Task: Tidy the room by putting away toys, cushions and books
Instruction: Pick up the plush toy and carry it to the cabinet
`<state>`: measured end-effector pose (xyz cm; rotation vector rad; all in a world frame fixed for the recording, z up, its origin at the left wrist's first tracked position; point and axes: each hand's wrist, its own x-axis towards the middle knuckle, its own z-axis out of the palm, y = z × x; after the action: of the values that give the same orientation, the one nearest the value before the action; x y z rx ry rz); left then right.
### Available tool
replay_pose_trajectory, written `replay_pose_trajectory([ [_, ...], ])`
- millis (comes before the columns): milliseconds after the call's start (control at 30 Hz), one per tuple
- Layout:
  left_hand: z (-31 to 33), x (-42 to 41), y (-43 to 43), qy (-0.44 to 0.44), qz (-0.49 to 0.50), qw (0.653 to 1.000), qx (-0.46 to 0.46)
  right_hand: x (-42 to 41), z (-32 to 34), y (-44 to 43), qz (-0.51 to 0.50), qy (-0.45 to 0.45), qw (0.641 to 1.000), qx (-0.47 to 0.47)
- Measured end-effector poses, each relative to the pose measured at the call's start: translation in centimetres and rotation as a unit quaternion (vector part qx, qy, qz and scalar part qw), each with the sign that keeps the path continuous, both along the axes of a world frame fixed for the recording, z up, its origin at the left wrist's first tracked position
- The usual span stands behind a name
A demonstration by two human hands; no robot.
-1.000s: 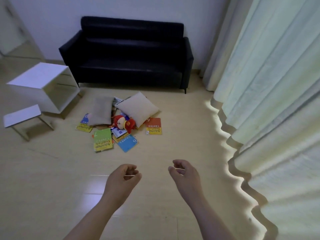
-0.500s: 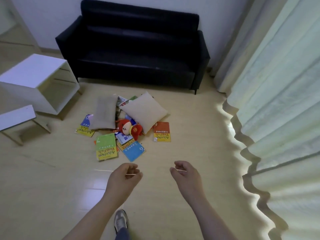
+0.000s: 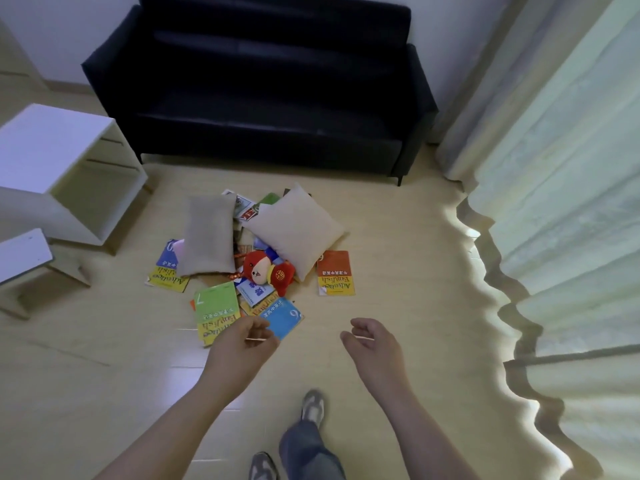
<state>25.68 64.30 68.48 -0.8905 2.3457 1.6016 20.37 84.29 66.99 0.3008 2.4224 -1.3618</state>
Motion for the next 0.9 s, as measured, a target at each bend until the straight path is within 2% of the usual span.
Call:
replay_pose_trajectory([
  [400,-3.1,-14.4,-6.9,-0.039,0.026,0.998,-0.039,-15.5,-3.8,-6.5,0.022,-0.033,0.999,0.007],
  [633,-5.3,-23.8,-9.5,-0.052,0.058,0.997,-0.021,-25.3,-6.6,-9.4,0.057,-0.064,0.996,0.022],
  [900,-9.8,-30.3,-12.9,-0.074,0.062,0.995,-0.012,-32.2,-11.2,-13.0,0.081,-0.104,0.990,0.052],
])
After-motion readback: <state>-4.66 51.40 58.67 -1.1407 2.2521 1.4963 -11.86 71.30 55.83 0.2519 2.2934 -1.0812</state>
